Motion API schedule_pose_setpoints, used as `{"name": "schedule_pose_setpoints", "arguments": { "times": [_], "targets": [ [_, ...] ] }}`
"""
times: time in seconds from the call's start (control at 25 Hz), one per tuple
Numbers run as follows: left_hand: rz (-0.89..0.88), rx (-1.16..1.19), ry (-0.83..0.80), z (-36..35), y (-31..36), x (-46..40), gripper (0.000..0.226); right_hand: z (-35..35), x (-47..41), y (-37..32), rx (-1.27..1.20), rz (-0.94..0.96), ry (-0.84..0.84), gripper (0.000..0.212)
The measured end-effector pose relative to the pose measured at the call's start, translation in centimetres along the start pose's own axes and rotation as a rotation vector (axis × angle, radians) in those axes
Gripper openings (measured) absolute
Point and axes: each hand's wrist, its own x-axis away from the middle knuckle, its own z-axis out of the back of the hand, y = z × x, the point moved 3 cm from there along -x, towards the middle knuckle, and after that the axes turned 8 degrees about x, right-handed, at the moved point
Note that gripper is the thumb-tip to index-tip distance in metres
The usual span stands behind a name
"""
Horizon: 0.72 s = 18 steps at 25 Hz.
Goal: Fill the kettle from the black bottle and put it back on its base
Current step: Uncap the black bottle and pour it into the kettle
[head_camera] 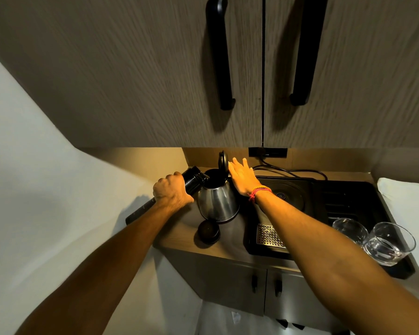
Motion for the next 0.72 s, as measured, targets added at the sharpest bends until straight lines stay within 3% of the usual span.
{"name": "schedule_pose_setpoints", "arguments": {
  "times": [0.4, 0.72],
  "targets": [
    [-0.002, -0.074, -0.035, 0.65, 0.38, 0.39, 0.066, 0.2, 0.24, -0.14, -0.008, -0.005, -0.008, 0.058],
    [-0.016, 0.025, 0.007, 0.68, 0.51, 0.05, 0.064, 0.3, 0.25, -0.21, -0.006, -0.009, -0.027, 0.058]
  ]
}}
